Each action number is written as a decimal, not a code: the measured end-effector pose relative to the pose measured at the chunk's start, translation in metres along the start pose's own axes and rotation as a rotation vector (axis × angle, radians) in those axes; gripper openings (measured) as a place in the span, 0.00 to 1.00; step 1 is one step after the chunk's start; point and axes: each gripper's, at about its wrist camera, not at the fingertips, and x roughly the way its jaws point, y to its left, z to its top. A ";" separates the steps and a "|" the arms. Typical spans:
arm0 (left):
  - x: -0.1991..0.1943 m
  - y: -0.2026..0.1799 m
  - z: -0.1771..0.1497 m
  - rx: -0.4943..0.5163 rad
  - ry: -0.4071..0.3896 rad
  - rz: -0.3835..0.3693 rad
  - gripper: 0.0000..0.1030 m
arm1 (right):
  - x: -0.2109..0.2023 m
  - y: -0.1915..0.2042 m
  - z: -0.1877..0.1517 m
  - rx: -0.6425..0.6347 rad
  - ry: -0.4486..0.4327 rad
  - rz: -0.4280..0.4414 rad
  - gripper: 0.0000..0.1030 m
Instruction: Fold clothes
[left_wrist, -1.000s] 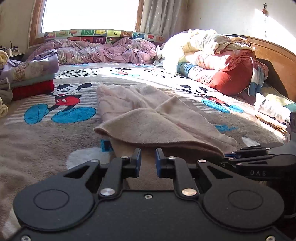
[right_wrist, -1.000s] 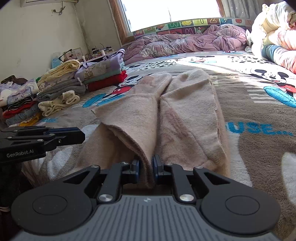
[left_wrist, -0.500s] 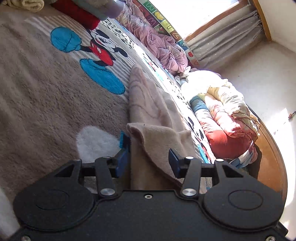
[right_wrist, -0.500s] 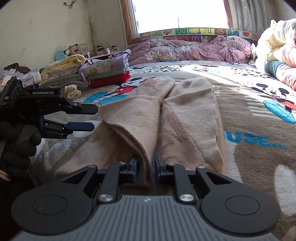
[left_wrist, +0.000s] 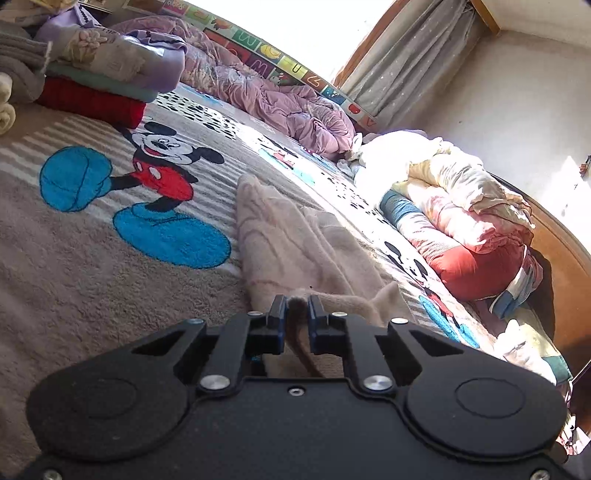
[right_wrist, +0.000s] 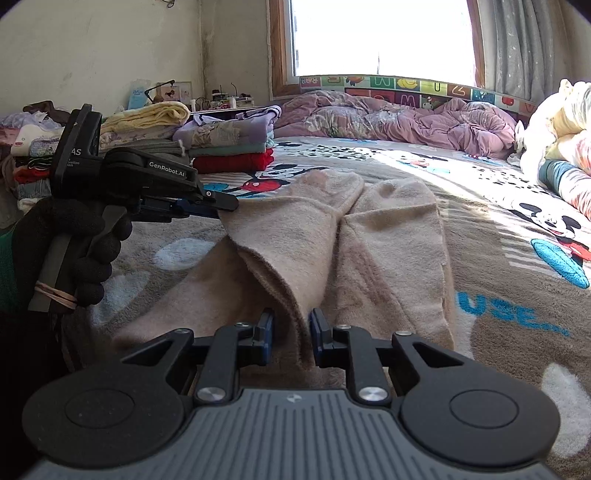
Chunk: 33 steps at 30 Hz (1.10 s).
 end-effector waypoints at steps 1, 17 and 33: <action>0.004 0.001 0.006 -0.012 0.002 -0.010 0.08 | -0.001 0.005 0.001 -0.038 -0.008 -0.008 0.22; 0.062 0.003 0.053 -0.013 0.069 -0.069 0.06 | -0.003 0.053 0.005 -0.286 -0.127 0.016 0.60; 0.081 0.021 0.060 -0.046 0.105 -0.032 0.05 | 0.021 0.078 -0.007 -0.517 0.000 0.073 0.28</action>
